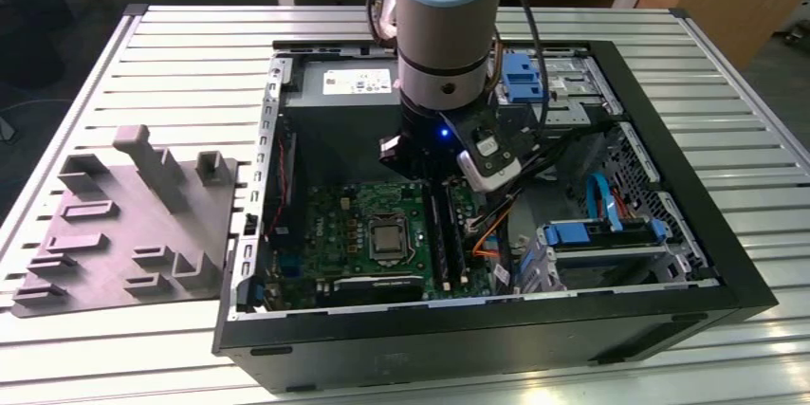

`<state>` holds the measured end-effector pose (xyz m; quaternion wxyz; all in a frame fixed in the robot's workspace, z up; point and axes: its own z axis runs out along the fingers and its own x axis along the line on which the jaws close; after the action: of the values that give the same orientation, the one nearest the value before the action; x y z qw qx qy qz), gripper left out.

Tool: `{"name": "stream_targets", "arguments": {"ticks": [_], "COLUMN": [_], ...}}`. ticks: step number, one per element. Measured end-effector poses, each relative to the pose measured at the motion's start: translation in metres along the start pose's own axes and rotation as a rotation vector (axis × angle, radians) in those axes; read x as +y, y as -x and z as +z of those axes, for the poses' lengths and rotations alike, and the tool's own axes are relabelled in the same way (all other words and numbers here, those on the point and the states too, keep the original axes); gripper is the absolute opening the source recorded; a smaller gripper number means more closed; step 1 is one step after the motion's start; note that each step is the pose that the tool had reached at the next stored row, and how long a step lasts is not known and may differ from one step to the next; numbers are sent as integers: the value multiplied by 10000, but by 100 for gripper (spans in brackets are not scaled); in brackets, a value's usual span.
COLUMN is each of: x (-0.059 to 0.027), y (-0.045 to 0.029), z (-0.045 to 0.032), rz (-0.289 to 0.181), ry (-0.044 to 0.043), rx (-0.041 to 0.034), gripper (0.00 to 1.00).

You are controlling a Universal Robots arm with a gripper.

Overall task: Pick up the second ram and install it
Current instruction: 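Press down the second ram until it locks into place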

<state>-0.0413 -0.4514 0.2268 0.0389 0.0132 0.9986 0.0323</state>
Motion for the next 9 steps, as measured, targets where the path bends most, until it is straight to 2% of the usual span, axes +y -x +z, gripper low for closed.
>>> {"name": "stream_targets", "arguments": {"ticks": [9], "x": [-2], "y": [-4], "z": [45], "rz": [1], "ry": [5], "rx": [-2], "gripper": [10]}}
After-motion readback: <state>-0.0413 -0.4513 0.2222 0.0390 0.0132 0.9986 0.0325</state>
